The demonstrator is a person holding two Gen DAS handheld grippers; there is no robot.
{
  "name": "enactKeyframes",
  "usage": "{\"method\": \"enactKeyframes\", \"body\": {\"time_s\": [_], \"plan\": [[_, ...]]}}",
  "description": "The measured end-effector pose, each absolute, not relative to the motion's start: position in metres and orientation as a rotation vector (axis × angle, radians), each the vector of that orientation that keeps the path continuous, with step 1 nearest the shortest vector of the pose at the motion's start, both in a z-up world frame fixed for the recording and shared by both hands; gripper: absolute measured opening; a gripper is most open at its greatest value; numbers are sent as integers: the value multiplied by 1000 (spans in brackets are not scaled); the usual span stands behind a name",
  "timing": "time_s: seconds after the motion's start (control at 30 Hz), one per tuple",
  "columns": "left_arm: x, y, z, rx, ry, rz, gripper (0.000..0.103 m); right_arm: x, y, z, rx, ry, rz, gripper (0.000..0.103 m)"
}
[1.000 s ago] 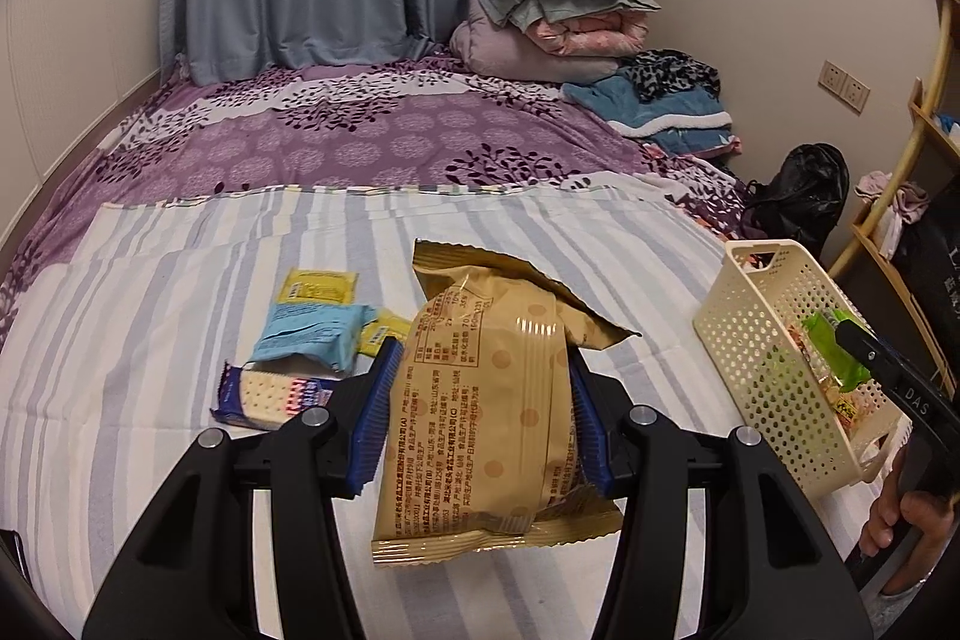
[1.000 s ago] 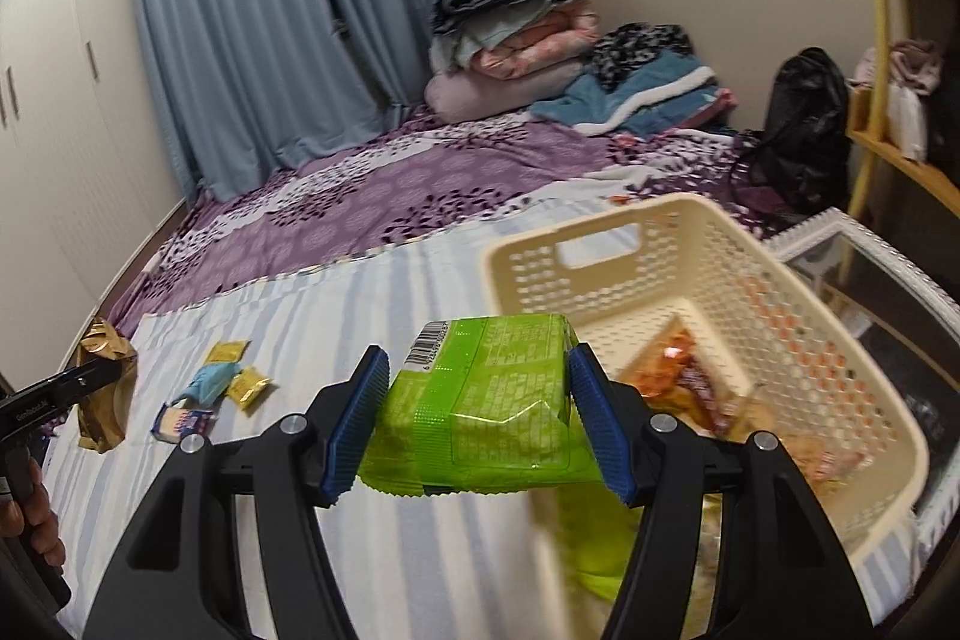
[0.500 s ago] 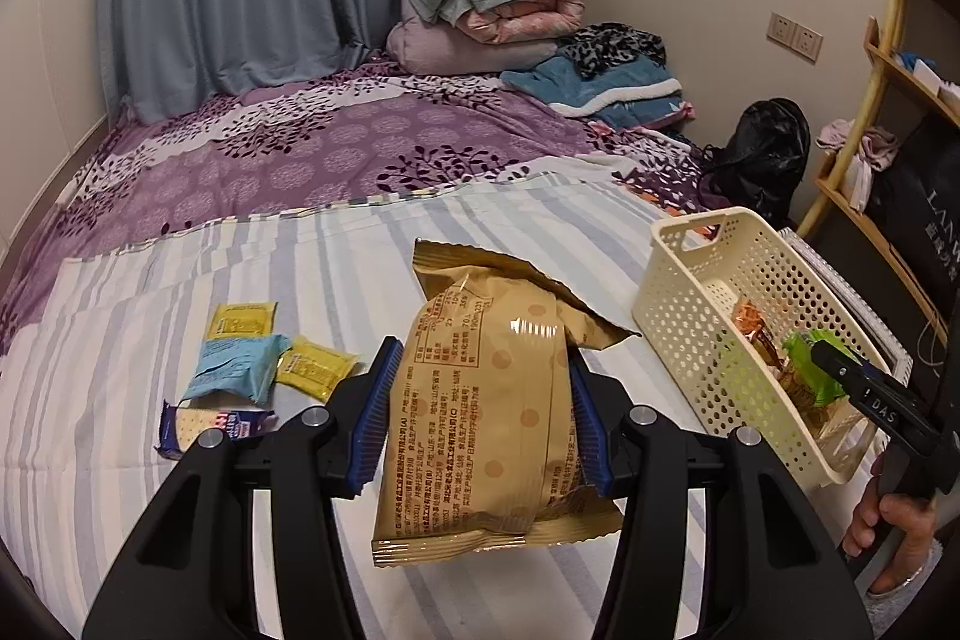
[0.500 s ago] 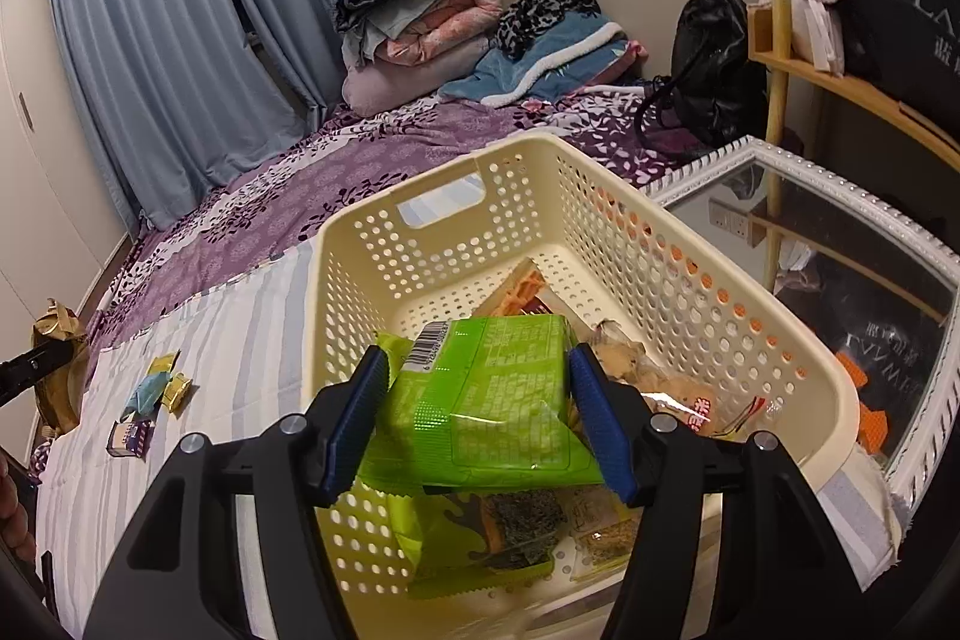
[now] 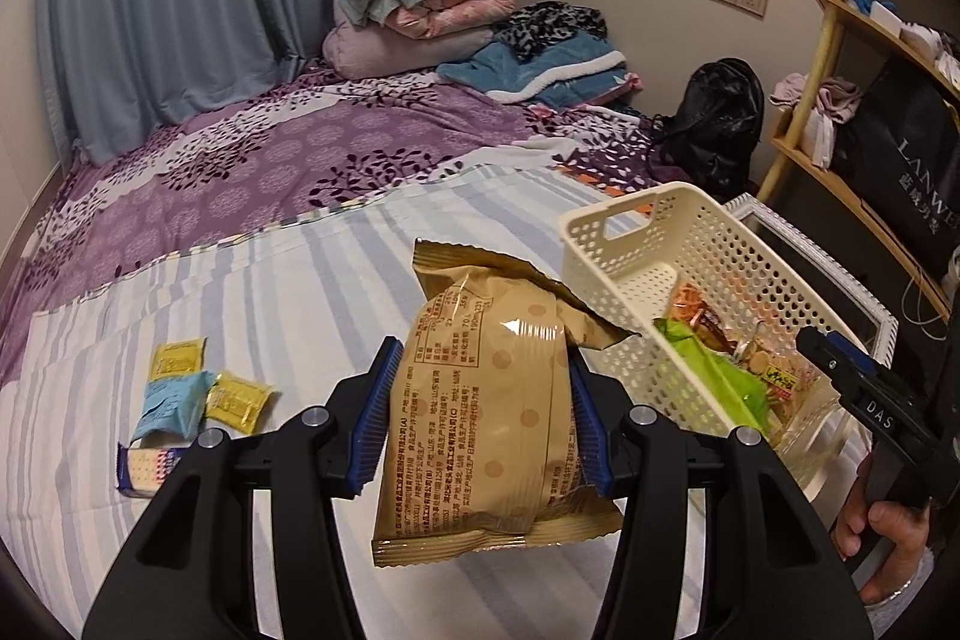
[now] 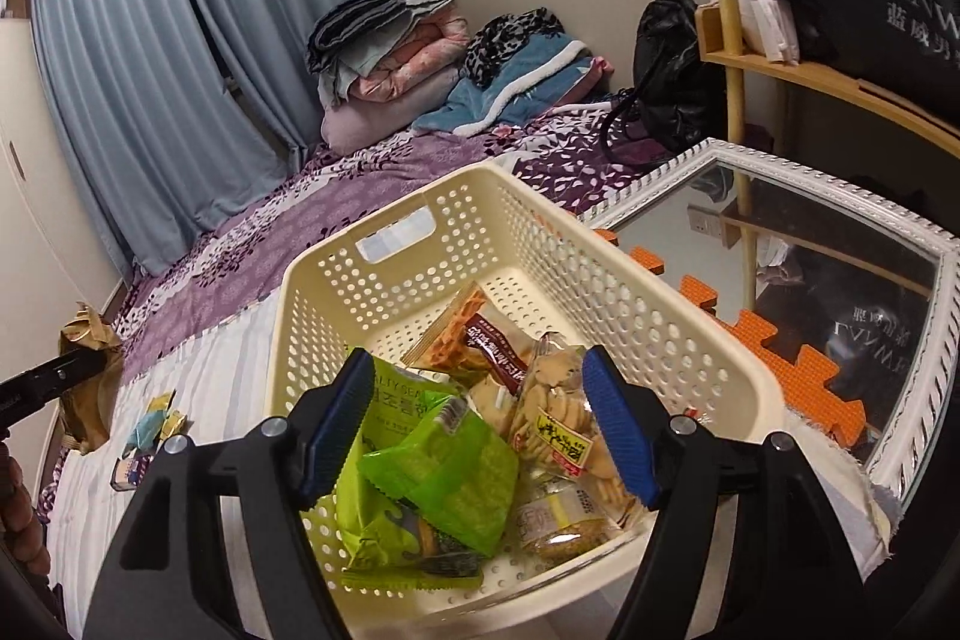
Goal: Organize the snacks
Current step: 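Carry the lime-green packet into the basket and open the right gripper while the left carries the bread bag, then lower the tan bread bag into the basket and open the left gripper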
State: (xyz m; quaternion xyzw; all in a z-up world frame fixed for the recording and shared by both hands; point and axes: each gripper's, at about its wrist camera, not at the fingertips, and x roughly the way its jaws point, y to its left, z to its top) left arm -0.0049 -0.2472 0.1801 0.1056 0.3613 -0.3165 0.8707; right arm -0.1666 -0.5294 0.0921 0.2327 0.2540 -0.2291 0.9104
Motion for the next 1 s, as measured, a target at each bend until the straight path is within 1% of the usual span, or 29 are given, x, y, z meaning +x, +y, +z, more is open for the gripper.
{"method": "enactKeyframes", "body": {"time_s": [0.4,0.57,0.87,0.93,0.97,1.0], "plan": [[-19,-330,180,274,759,-807,53,-191,-547,95,514,473,-507,72],[-23,-363,176,302,767,-853,53,-196,-546,96,494,466,-521,74],[-23,-404,168,332,771,-916,53,-197,-549,93,510,466,-511,74],[-23,-411,169,338,771,-929,57,-197,-550,93,510,464,-510,74],[-23,-412,169,342,770,-928,64,-197,-550,94,512,463,-511,74],[-24,-412,170,342,761,-928,67,-198,-550,94,513,461,-511,74]]}}
